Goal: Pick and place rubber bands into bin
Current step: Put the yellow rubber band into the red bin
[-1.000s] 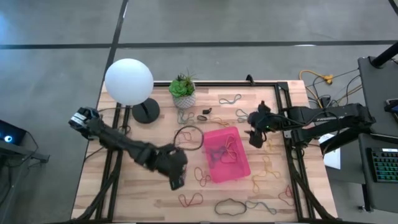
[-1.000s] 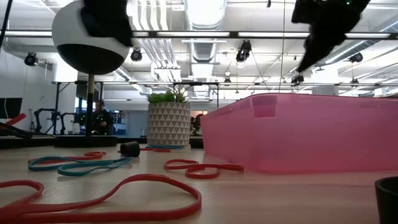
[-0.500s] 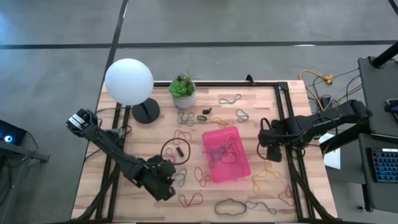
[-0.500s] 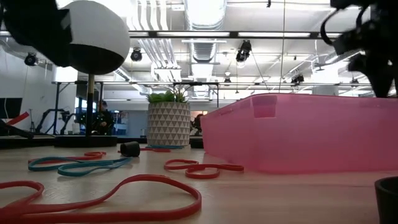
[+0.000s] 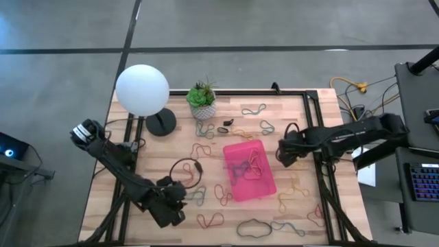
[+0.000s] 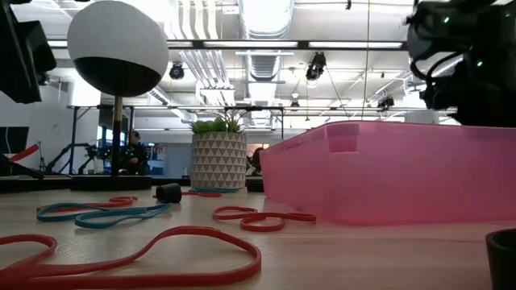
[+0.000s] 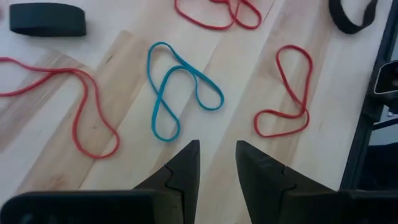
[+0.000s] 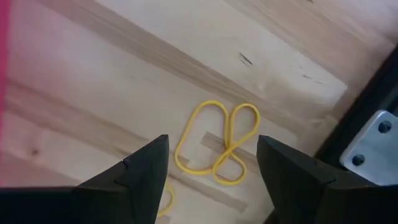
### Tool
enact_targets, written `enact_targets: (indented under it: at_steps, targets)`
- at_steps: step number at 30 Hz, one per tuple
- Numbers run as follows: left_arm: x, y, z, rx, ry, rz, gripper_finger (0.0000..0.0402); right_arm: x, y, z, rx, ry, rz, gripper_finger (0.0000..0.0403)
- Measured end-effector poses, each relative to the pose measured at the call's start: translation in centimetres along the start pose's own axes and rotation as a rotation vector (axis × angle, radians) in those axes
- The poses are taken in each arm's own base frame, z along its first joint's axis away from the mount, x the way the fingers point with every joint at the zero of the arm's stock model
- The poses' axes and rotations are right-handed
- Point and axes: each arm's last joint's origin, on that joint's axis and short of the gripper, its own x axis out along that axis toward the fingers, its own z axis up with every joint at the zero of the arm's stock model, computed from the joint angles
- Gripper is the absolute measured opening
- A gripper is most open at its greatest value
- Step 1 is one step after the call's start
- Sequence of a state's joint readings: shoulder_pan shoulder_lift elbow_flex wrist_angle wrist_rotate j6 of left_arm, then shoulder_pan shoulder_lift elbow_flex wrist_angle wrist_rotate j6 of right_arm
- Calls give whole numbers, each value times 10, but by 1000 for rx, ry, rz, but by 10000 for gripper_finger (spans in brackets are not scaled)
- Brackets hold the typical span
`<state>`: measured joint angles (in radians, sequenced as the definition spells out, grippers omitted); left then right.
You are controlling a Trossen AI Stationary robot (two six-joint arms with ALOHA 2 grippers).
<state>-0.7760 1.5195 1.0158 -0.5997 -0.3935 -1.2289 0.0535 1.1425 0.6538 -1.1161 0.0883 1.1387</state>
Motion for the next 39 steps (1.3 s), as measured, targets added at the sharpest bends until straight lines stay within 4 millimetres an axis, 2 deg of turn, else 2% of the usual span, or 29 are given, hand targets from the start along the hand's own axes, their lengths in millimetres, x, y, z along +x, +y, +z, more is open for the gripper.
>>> enact_targets:
  at_steps: [6,11,13,17,25,32,35,39]
  targets:
    - [-5,5,-3,13,-10,-1,88,20,8,1,-124,137,-94,230]
    - [-6,7,-4,19,-27,10,88,38,11,2,-298,263,-134,230]
    - [-6,7,-4,17,-28,8,88,44,10,4,-363,321,-125,230]
    - [-9,11,-4,13,-34,1,88,53,10,8,-457,376,3,222]
    - [-14,14,-3,-17,-41,-15,88,63,-1,14,-355,376,3,211]
    - [-15,15,-2,-19,-64,-8,88,63,-2,17,-270,364,-3,207]
    - [-16,15,-1,-19,-70,-6,88,64,-1,17,-258,360,-2,188]
    - [-16,15,-1,-19,-75,-4,88,66,-2,16,-260,355,3,139]
